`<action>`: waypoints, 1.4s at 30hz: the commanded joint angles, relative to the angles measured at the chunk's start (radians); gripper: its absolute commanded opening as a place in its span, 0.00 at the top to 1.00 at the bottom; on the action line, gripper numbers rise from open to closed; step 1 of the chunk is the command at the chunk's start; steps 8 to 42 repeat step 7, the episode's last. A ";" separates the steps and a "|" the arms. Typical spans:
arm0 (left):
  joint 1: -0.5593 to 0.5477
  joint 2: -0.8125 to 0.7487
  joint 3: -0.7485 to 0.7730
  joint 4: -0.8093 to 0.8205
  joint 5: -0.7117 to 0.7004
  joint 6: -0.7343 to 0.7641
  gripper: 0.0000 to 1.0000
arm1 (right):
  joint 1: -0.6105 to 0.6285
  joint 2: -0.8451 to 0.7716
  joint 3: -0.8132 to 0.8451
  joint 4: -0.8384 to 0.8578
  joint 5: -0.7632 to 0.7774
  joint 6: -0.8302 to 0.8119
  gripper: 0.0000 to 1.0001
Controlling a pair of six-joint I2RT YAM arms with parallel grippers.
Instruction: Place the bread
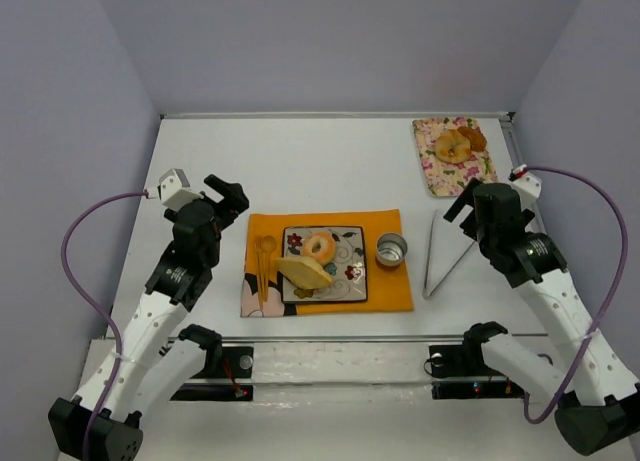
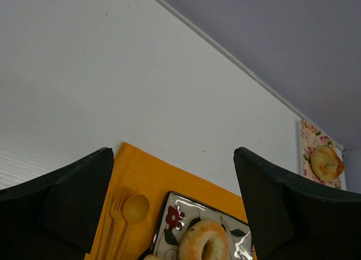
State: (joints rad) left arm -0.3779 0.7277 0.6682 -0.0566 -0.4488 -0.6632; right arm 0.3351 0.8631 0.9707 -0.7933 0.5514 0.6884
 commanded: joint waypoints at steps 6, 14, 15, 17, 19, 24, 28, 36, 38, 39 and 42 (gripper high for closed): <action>0.002 -0.013 0.008 0.032 -0.025 0.013 0.01 | -0.001 -0.052 -0.020 0.039 0.082 -0.029 0.00; 0.002 -0.014 0.008 0.031 -0.025 0.013 0.01 | -0.001 -0.052 -0.020 0.040 0.085 -0.027 0.00; 0.002 -0.014 0.008 0.031 -0.025 0.013 0.01 | -0.001 -0.052 -0.020 0.040 0.085 -0.027 0.00; 0.002 -0.014 0.008 0.031 -0.025 0.013 0.01 | -0.001 -0.052 -0.020 0.040 0.085 -0.027 0.00; 0.002 -0.014 0.008 0.031 -0.025 0.013 0.01 | -0.001 -0.052 -0.020 0.040 0.085 -0.027 0.00; 0.002 -0.014 0.008 0.031 -0.025 0.013 0.01 | -0.001 -0.052 -0.020 0.040 0.085 -0.027 0.00; 0.002 -0.014 0.008 0.031 -0.025 0.013 0.01 | -0.001 -0.052 -0.020 0.040 0.085 -0.027 0.00; 0.002 -0.014 0.008 0.031 -0.025 0.013 0.01 | -0.001 -0.052 -0.020 0.040 0.085 -0.027 0.00; 0.002 -0.014 0.008 0.031 -0.025 0.013 0.01 | -0.001 -0.052 -0.020 0.040 0.085 -0.027 0.00; 0.002 -0.014 0.008 0.031 -0.025 0.013 0.01 | -0.001 -0.052 -0.020 0.040 0.085 -0.027 0.00; 0.002 -0.014 0.008 0.031 -0.025 0.013 0.01 | -0.001 -0.052 -0.020 0.040 0.085 -0.027 0.00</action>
